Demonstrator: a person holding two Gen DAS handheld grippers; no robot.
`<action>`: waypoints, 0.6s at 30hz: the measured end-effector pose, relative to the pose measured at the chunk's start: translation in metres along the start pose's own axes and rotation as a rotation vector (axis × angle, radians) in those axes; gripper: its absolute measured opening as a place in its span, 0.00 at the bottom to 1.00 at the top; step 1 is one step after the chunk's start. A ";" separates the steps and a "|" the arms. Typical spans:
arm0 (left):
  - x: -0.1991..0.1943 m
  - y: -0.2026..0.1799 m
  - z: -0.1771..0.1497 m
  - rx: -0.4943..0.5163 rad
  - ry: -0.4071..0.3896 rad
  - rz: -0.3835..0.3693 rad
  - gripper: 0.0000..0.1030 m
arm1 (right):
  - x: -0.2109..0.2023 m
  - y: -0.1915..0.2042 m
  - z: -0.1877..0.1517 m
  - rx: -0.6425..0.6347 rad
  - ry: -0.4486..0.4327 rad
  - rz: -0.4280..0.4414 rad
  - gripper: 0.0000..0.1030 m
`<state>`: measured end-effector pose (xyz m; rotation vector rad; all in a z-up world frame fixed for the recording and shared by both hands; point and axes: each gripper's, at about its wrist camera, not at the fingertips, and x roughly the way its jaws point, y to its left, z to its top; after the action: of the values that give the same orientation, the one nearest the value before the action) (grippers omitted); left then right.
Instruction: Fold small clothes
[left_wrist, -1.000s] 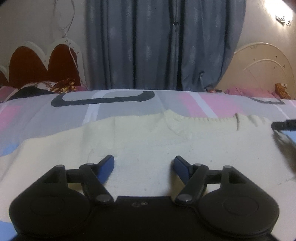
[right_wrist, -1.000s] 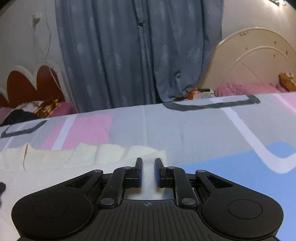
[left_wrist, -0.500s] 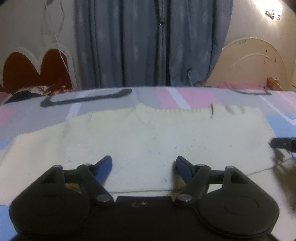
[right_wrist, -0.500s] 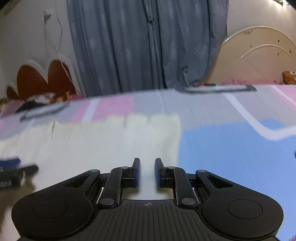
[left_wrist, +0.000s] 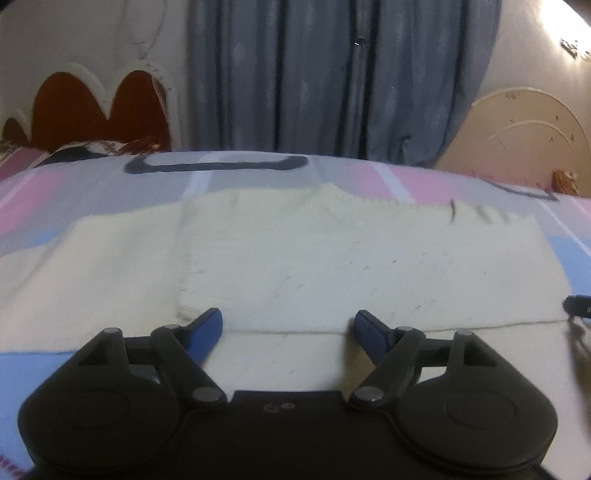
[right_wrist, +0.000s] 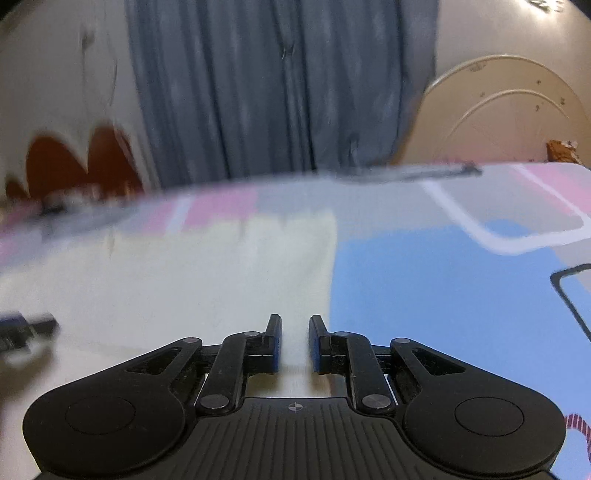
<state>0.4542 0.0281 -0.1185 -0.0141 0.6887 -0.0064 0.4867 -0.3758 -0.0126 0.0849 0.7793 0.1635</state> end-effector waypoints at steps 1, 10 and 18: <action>-0.009 0.005 0.001 -0.017 -0.031 0.005 0.70 | -0.002 0.002 0.000 -0.010 -0.001 -0.008 0.15; 0.011 0.053 0.013 -0.209 0.026 -0.011 0.31 | -0.009 -0.002 -0.003 0.066 -0.018 -0.001 0.15; 0.007 0.053 0.000 -0.180 0.015 -0.009 0.10 | -0.008 -0.001 -0.008 0.016 0.003 -0.039 0.15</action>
<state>0.4600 0.0805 -0.1236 -0.1900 0.7025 0.0469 0.4756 -0.3778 -0.0134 0.0851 0.7851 0.1207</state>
